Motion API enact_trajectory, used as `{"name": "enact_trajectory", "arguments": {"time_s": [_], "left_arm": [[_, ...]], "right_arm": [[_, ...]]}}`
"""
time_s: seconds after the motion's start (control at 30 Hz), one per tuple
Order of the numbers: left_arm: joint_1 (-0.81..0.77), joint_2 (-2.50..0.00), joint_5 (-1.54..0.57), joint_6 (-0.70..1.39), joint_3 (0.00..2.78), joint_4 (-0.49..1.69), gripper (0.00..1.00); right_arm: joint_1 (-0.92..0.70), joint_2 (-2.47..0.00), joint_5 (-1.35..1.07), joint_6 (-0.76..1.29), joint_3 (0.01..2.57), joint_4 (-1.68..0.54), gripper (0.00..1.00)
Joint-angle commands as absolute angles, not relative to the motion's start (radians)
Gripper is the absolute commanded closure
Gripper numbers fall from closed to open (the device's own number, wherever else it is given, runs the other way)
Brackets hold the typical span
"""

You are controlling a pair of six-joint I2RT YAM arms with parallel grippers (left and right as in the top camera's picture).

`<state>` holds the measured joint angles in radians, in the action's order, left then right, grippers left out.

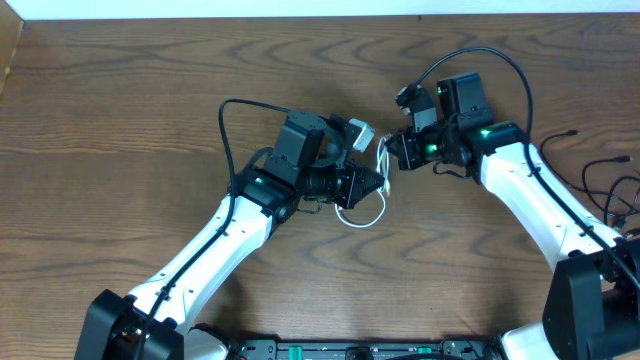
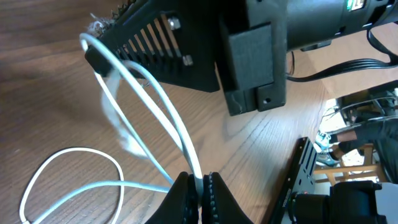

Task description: Untangle cables

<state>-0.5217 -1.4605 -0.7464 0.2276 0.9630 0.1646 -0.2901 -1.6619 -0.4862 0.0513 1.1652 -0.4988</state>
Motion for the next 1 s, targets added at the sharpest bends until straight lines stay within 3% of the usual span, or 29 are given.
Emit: {"name": "enact_trajectory", "arguments": {"time_s": [0.0,0.33,0.43,0.53,0.97], "left_arm": [[-0.518,-1.449,-0.774,0.21,0.966,0.165,0.92],[-0.519,-1.449,-0.774,0.21,0.966,0.183,0.92],[-0.519,-1.449,-0.774,0.21,0.966,0.191,0.92],[-0.519,-1.449,-0.774,0.21,0.966,0.21,0.92],[-0.519,-1.449,-0.786,0.21,0.966,0.224,0.92]], "right_arm": [[-0.297,-1.668,-0.393,0.096,1.18,-0.515,0.99],[-0.299,-1.668,-0.209,0.202,1.18,-0.607,0.99],[-0.299,-1.668,-0.31,0.181,1.18,-0.621,0.95],[-0.298,-1.668,-0.464,0.086,1.18,-0.608,0.8],[-0.301,-1.668,-0.702,-0.015,1.18,-0.543,0.83]]}}
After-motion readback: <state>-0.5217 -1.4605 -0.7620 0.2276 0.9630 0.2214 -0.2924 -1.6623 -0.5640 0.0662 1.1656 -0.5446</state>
